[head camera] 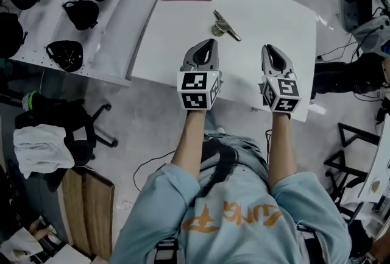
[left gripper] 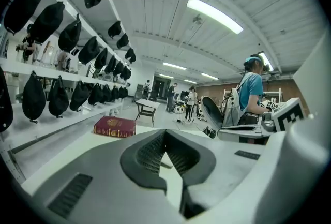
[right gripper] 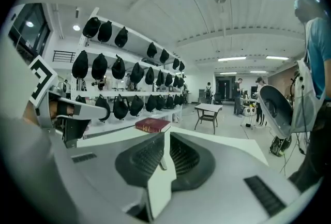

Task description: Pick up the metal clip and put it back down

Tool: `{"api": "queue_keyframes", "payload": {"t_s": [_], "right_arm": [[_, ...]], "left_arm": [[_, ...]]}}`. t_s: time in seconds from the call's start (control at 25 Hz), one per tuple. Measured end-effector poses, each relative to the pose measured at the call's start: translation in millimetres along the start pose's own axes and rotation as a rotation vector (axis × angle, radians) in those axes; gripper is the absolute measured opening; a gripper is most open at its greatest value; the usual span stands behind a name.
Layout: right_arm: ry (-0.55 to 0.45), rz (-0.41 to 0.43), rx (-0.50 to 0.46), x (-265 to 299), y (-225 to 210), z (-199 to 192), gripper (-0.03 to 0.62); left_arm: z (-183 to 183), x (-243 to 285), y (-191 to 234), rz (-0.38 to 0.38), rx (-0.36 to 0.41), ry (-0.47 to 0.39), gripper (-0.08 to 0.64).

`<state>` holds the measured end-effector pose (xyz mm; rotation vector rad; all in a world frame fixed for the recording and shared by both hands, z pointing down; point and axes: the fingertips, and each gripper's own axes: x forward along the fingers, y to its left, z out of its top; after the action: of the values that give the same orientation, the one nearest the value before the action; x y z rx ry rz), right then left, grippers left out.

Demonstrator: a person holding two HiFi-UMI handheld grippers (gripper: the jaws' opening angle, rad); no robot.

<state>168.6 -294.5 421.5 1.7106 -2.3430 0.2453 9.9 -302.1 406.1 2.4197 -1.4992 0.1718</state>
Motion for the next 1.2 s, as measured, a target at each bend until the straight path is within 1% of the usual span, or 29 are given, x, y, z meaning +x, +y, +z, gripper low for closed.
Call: {"api": "queue_keyframes", "payload": {"t_s": [0.2,0.36,0.76,0.96,1.2], "right_arm": [[-0.149,0.010,0.052,-41,-12,35,0.042],[-0.210,0.002,0.071,-68,-21,50,0.032],[-0.234,-0.149,0.078,-118,-73,54,0.031],[-0.235,-0.166,0.071,-126,-86,54,0.029],[-0.243,-0.169,0.057,-130,-88,63,0.029]], "left_arm": [[31,-22,-32,-0.020,0.054,-0.075,0.021],[43,-34,-55,-0.038,0.086,-0.109,0.021],[52,-31,-107,-0.108,0.142,-0.126,0.021],[56,-21,-125,-0.140,0.159,-0.128,0.021],[58,-14,-134,-0.163,0.172,-0.126,0.021]]}}
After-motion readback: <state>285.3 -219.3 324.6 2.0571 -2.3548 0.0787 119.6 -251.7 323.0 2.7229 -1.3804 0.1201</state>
